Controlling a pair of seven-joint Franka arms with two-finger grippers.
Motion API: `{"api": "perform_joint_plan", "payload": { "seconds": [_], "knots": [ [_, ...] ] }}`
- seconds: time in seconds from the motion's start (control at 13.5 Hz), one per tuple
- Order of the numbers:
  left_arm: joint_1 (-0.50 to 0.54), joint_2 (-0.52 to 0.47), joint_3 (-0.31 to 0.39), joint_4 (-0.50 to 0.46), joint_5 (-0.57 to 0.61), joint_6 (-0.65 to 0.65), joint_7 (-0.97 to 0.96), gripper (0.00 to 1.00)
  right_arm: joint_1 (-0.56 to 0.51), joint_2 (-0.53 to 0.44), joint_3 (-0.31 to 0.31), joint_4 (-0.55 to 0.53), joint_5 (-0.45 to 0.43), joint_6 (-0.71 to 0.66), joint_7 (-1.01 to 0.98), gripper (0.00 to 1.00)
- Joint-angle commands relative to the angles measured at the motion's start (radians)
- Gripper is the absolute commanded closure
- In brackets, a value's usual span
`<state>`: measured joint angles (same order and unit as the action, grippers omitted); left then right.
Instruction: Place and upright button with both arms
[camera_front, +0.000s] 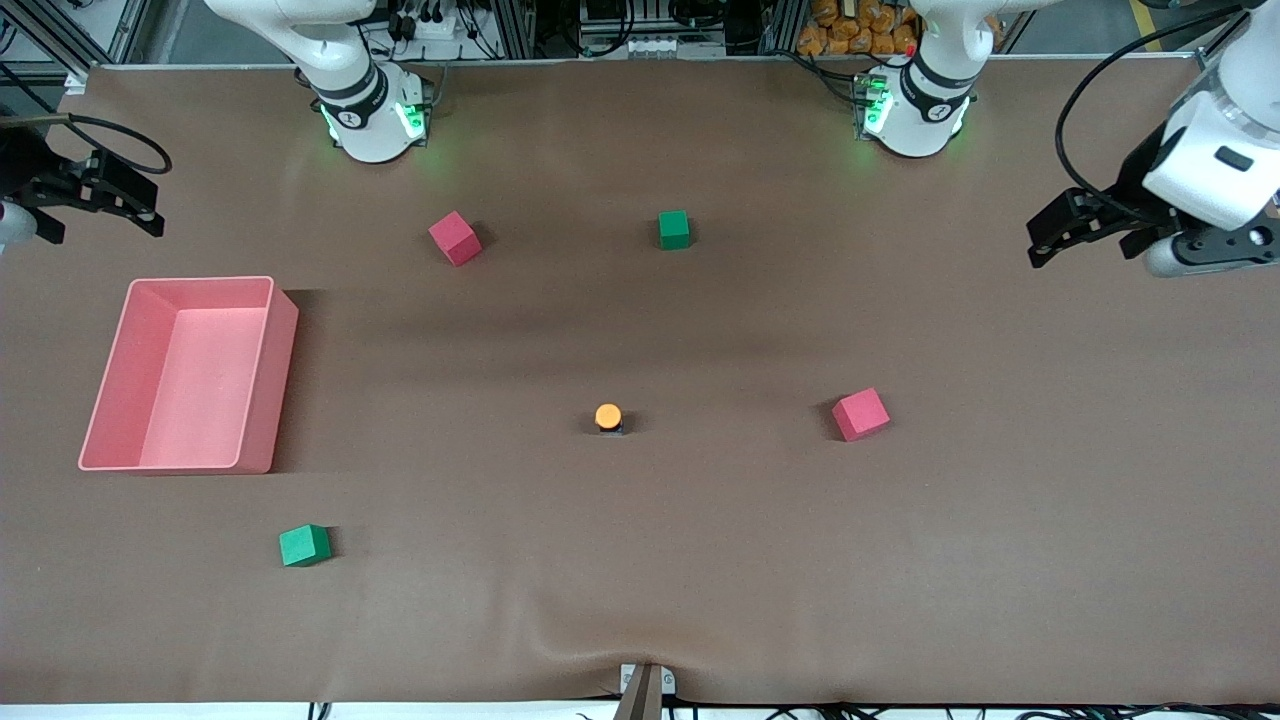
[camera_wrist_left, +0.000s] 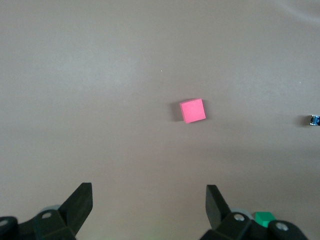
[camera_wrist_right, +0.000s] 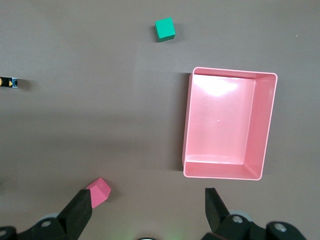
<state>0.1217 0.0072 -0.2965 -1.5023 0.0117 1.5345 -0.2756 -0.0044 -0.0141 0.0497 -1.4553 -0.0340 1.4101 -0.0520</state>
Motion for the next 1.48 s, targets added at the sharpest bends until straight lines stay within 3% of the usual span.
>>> {"api": "perform_joint_plan", "payload": {
  "seconds": [0.0, 0.74, 0.81, 1.03, 1.4],
  "knots": [
    [0.021, -0.009, -0.004, 0.007, -0.006, -0.001, 0.03, 0.0, 0.0, 0.003, -0.001, 0.015, 0.014, -0.013, -0.011, 0.0],
    [0.046, -0.012, 0.039, 0.017, -0.004, 0.007, 0.156, 0.0, -0.005, 0.003, -0.001, 0.013, 0.02, -0.014, -0.011, 0.0],
    [0.03, -0.015, 0.054, 0.017, -0.003, 0.007, 0.161, 0.0, -0.005, 0.002, -0.001, 0.013, 0.02, -0.014, -0.011, 0.0],
    [-0.105, -0.018, 0.196, 0.014, 0.005, 0.001, 0.188, 0.0, -0.005, 0.003, -0.002, 0.013, 0.02, -0.014, -0.011, 0.0],
    [-0.106, -0.07, 0.188, -0.06, 0.002, -0.007, 0.194, 0.0, -0.005, 0.002, -0.002, 0.013, 0.02, -0.014, -0.011, 0.0]
  ]
}}
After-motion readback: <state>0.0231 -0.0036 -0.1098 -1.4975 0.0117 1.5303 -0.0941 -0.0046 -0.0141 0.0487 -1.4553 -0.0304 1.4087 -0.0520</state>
